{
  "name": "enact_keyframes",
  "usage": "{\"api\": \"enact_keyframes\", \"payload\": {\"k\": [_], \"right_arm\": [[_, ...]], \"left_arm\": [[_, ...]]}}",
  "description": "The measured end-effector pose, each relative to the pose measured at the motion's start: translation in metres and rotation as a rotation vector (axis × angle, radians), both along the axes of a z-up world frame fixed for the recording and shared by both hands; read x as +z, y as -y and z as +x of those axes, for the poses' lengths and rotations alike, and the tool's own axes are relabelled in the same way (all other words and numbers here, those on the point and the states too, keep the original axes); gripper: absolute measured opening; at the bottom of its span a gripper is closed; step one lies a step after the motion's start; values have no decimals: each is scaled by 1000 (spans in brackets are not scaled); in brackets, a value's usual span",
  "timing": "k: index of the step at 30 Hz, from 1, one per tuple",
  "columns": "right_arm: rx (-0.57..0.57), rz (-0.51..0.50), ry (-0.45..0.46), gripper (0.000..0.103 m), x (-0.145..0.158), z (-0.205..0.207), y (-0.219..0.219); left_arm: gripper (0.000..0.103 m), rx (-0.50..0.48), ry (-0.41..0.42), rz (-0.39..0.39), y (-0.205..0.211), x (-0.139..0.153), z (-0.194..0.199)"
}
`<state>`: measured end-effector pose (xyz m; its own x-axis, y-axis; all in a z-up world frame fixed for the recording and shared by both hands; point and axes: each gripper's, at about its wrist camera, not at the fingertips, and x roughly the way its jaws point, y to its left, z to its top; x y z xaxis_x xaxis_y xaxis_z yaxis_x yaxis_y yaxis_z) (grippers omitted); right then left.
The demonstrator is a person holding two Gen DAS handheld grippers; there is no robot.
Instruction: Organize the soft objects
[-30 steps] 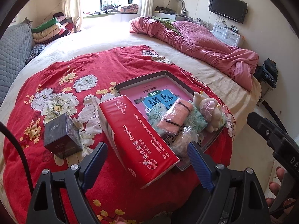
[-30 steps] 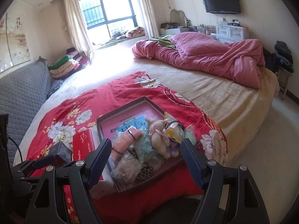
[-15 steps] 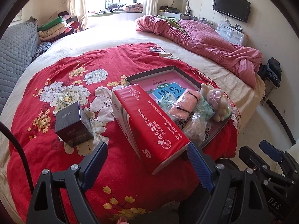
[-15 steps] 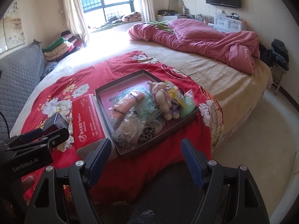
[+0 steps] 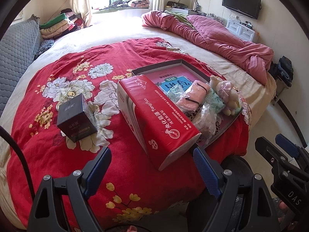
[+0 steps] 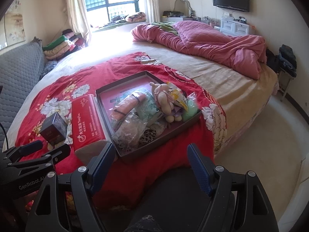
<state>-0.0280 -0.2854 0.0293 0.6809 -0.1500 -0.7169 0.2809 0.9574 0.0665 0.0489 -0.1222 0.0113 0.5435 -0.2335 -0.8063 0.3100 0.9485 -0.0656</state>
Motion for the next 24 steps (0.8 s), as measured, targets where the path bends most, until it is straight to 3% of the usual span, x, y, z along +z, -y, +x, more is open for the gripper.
{"api": "enact_keyframes", "payload": {"k": [24], "right_arm": [[17, 10, -18, 78, -6, 1, -4]], "left_arm": [[86, 6, -24, 29, 1, -10, -3]]}}
